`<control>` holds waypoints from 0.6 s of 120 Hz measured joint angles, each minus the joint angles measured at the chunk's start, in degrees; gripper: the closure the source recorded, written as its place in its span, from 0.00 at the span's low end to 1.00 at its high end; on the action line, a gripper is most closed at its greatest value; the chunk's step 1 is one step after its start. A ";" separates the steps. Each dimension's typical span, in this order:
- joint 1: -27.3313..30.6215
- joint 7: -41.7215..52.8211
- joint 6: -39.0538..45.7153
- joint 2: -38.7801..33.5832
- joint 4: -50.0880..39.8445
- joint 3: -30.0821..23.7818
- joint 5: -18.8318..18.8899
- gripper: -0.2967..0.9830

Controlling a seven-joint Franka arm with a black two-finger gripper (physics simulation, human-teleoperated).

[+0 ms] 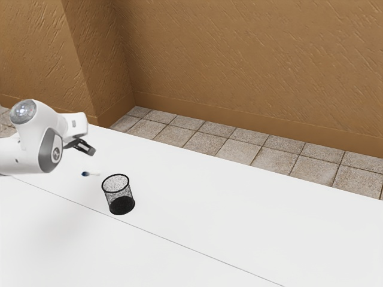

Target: Take the marker out of the pen holder and place it to the left of the pen holder.

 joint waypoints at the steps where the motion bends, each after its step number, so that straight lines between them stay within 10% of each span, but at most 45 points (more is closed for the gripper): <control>1: 0.00 0.02 -0.05 -0.13 -0.01 0.00 0.00 0.47; 20: 0.15 0.26 -6.42 -0.72 4.10 0.01 -0.01 0.35; 51: -2.62 -4.49 -52.05 5.00 43.67 -0.87 0.02 0.27; 72: 1.34 -9.17 -70.21 -0.94 47.84 -10.18 4.59 0.26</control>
